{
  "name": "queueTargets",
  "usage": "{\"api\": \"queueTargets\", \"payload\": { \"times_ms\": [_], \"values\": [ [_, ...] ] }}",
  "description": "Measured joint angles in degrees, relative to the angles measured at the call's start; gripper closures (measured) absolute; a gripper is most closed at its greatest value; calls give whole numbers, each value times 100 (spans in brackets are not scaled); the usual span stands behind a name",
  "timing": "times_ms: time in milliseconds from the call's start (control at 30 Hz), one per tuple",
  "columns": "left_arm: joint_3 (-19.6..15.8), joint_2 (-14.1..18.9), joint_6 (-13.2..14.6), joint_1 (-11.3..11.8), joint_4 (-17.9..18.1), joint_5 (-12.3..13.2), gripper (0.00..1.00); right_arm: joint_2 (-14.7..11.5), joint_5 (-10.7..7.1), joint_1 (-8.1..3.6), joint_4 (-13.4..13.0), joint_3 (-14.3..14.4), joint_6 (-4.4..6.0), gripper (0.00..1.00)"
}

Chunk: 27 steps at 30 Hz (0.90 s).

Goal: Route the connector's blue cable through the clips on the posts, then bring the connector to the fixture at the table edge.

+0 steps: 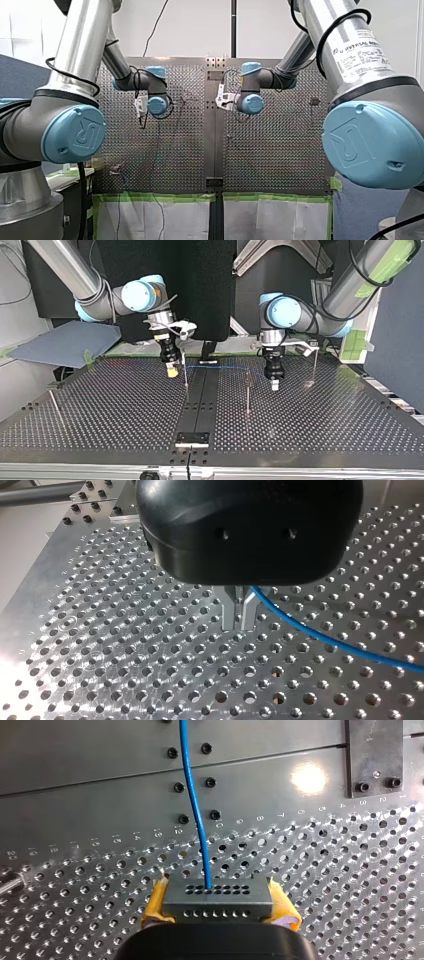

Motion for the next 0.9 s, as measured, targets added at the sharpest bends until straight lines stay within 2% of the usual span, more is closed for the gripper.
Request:
{"api": "queueTargets", "payload": {
  "times_ms": [367,700,767,900],
  "values": [
    [113,-33,-25,74,-80,109,91,7,-14,-73,62,-83,-14,100],
    [239,-226,-57,119,-188,173,91,12,-21,-205,184,-189,-32,100],
    [250,-233,-64,127,-203,179,88,13,-22,-226,195,-191,-34,100],
    [259,-235,-69,131,-218,216,74,16,-32,-257,220,-196,-39,100]
  ]
}}
